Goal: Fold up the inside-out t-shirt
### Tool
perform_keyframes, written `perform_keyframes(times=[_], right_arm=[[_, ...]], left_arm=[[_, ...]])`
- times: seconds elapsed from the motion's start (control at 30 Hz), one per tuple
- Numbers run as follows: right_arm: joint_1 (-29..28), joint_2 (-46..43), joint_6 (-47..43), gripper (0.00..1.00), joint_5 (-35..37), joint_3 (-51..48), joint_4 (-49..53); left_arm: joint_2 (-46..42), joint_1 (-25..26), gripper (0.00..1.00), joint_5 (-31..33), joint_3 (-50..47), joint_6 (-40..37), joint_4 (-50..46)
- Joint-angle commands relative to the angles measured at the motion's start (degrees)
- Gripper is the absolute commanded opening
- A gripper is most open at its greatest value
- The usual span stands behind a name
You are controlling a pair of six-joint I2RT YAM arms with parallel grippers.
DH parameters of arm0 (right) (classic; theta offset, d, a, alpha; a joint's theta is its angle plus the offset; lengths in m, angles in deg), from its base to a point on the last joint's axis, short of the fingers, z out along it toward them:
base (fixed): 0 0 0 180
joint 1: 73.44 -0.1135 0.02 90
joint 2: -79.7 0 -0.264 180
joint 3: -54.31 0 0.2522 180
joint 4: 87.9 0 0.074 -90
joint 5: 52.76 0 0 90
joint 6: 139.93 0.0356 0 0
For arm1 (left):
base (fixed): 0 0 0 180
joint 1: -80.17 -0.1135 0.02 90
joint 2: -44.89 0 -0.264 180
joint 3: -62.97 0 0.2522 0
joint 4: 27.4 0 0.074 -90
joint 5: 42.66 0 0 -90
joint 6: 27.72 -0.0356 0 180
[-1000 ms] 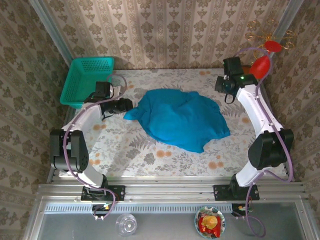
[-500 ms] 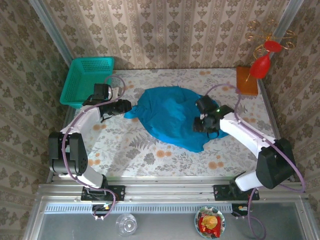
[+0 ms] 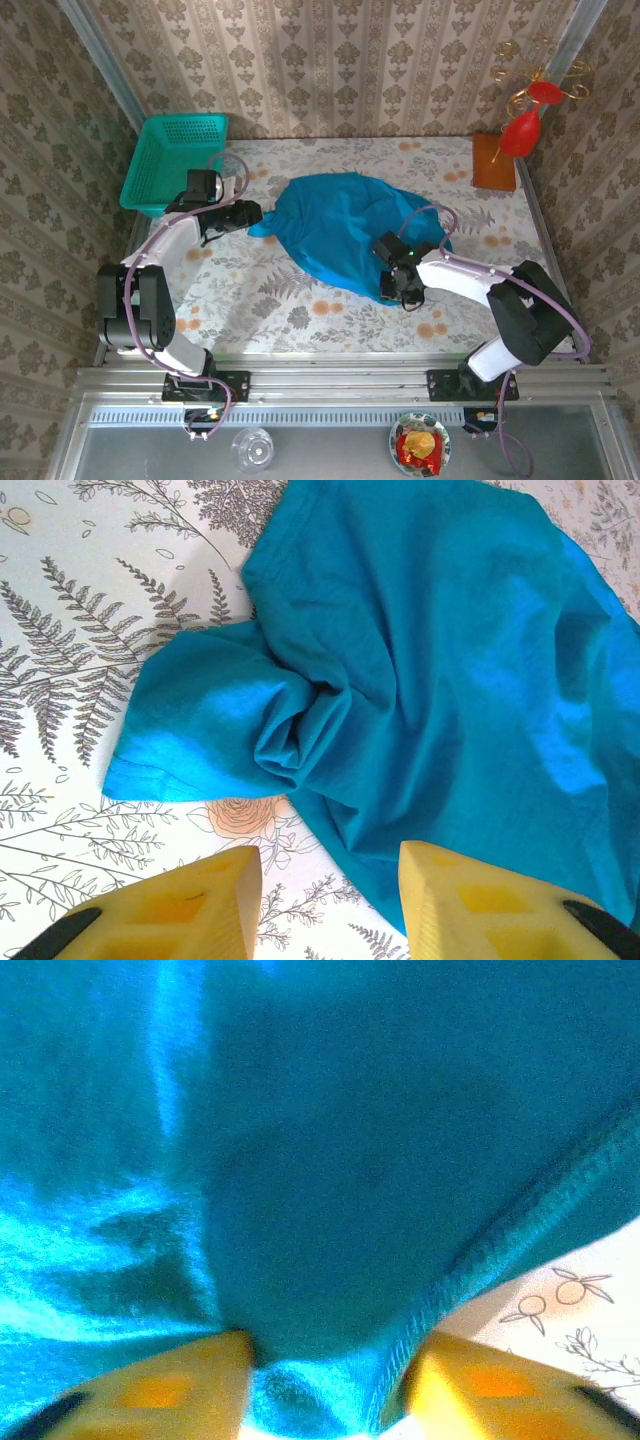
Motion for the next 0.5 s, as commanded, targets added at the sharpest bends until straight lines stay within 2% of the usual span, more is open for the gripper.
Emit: perform_keyframes(times=[0.0, 0.07, 0.1, 0.17, 0.27, 0.4, 0.47], right_arm=[[-0.2, -1.4, 2.1, 0.18, 3.8, -0.6, 0.7], [0.4, -4.5, 1.7, 0.03, 7.0, -0.4, 3.3], [1.3, -6.9, 1.2, 0.0, 8.6, -0.2, 4.8], [3.8, -11.7, 0.1, 0.0, 10.5, -0.4, 6.6], [11.0, -19.4, -2.9, 0.0, 10.9, -2.2, 7.3], [24.1, -27.8, -8.1, 0.0, 5.9, -4.4, 6.5], [27.1, -28.3, -10.0, 0.0, 4.4, -3.4, 6.8]], left_arm=[[0.1, -0.4, 0.42, 0.7, 0.2, -0.4, -0.8], [0.7, -0.3, 0.43, 0.6, 0.4, -0.7, -1.2], [1.0, -0.2, 0.43, 0.5, 0.5, -0.9, -1.5], [1.7, 0.1, 0.43, 0.3, 0.8, -1.5, -2.2], [3.1, 1.4, 0.45, 1.2, 1.5, -3.4, -4.1], [4.3, 5.5, 0.44, 2.7, 2.2, -6.7, -6.3], [4.4, 9.1, 0.44, 3.7, 2.8, -8.4, -6.9]])
